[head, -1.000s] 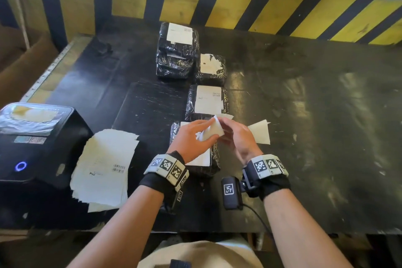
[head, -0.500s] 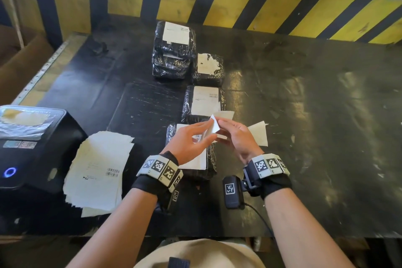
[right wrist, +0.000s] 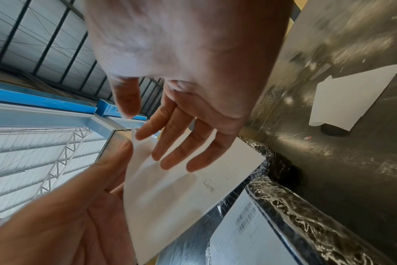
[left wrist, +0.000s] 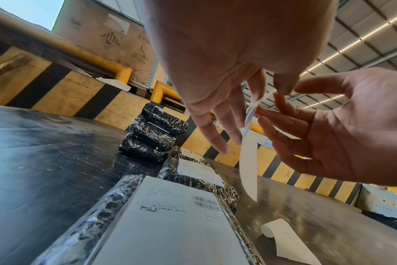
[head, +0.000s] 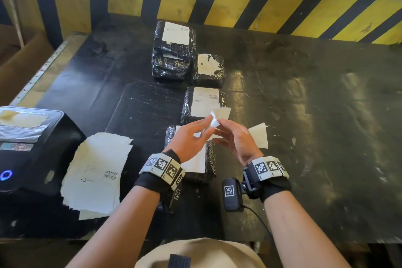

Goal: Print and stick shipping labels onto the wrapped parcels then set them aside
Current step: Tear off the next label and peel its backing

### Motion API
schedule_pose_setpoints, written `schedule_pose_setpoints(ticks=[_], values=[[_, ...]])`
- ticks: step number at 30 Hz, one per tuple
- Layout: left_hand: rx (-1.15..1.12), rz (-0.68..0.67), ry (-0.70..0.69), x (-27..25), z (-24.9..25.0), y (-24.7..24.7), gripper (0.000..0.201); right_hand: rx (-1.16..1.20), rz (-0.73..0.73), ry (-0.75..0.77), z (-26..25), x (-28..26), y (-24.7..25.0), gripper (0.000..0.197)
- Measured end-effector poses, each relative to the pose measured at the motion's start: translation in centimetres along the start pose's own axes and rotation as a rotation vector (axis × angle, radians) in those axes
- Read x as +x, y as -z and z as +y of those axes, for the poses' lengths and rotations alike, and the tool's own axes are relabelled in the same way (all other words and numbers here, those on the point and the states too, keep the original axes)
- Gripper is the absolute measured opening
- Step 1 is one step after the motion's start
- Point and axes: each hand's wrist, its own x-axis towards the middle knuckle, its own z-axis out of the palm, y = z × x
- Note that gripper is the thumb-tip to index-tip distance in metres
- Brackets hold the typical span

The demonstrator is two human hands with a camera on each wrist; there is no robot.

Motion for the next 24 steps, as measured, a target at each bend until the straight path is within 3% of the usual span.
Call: schedule_pose_setpoints(ticks=[14,20,24], values=[[0.004,-0.003,0.006,0.8,-0.4,0.3,0.046,-0.016,-0.005,0.003,-0.2,0.7,0.0,0.018],[0.015,0.188,-0.126,0.8,-0.3,0.6,0.027,-0.065,0.014,0.009,0.1,1.0,-0.1,0.014],[0.038,0.204,-0.099,0.9,-0.2,0.7,0.022,-0.102,0.04,0.029,0.2,1.2,-0.4,0.015]])
